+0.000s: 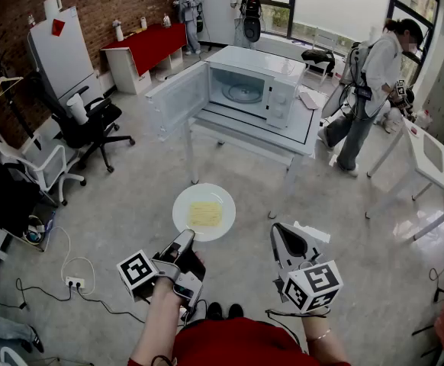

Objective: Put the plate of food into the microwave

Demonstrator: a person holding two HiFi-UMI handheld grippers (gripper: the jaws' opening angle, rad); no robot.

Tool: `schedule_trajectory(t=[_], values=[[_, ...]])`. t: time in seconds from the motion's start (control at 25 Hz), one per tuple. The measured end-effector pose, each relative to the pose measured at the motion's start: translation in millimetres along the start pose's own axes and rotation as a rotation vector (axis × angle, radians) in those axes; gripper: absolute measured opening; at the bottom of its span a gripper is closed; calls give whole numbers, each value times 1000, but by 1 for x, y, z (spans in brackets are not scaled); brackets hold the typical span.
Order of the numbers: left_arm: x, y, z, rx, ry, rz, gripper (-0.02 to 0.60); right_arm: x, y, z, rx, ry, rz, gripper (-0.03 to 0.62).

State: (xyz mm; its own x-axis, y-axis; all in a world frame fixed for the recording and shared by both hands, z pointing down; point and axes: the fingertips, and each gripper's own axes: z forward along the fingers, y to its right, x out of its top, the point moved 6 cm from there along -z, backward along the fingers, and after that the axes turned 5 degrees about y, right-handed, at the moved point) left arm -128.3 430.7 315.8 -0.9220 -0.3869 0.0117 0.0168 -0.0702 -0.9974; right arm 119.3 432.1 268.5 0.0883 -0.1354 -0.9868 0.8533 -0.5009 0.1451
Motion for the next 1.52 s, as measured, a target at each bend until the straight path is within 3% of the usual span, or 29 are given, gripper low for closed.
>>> schedule_trajectory(t=[0.64, 1.04, 1.28, 1.52], values=[[-4, -5, 7, 14, 10, -1, 23, -4, 13, -5, -3, 5, 9, 12], [-9, 10, 40, -22, 45, 55, 24, 2, 49, -10, 6, 6, 0, 12], [7, 22, 73, -34, 46, 87, 23, 16, 62, 21, 6, 32, 13, 12], [35, 8, 131, -27, 34, 67, 23, 8, 85, 80, 13, 14, 3, 12]])
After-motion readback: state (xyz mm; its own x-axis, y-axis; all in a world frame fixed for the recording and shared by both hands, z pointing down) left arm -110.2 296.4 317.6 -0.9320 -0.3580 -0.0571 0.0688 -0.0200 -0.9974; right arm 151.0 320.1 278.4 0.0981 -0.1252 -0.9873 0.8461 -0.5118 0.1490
